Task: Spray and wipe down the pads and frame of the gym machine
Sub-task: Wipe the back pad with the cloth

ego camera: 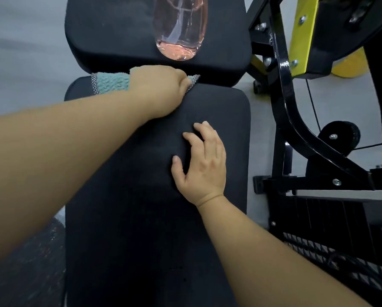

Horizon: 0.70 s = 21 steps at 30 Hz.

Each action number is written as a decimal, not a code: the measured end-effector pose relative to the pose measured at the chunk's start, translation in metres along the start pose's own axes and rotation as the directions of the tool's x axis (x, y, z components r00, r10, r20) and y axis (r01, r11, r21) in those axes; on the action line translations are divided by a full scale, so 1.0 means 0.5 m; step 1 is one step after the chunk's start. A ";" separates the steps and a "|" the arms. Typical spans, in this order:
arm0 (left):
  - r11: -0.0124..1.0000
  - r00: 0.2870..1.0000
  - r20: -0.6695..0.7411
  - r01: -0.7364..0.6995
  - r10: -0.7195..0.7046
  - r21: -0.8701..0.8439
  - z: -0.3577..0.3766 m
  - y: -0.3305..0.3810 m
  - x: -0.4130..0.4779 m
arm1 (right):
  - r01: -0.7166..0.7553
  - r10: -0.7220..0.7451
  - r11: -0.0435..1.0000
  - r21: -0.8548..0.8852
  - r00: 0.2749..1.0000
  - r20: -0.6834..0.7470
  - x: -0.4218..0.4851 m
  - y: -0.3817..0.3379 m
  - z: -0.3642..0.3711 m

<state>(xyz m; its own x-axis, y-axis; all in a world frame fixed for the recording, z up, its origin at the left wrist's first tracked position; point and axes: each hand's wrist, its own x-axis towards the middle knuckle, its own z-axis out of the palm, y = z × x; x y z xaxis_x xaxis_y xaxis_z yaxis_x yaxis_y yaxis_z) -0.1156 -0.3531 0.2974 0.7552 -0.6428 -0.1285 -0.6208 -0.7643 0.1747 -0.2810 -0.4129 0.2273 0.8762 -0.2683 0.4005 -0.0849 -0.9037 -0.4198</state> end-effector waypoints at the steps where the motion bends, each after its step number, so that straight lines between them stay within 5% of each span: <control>1: 1.000 1.000 0.001 0.002 -0.002 -0.020 0.002 0.020 0.011 | 0.006 -0.006 1.000 0.005 1.000 0.001 0.002 -0.003 0.003; 9: 0.989 0.981 0.126 -0.138 0.144 -0.058 0.020 0.164 0.117 | 0.023 -0.021 0.998 0.067 1.000 -0.020 0.001 0.007 0.007; 15: 0.957 0.959 0.104 -0.248 0.264 -0.148 0.014 0.115 0.067 | 0.014 -0.014 0.997 0.075 1.000 -0.010 -0.001 0.011 0.005; 21: 0.960 0.977 0.053 -0.194 0.209 -0.203 0.006 0.080 0.029 | 0.001 0.003 0.995 0.097 0.999 -0.040 -0.003 0.008 0.007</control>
<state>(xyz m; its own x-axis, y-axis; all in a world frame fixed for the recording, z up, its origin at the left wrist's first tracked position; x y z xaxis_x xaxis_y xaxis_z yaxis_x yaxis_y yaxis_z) -0.1304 -0.3931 0.2994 0.5967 -0.7900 -0.1410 -0.6998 -0.5983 0.3904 -0.2810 -0.4152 0.2222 0.8561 -0.2840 0.4318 -0.0374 -0.8673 -0.4964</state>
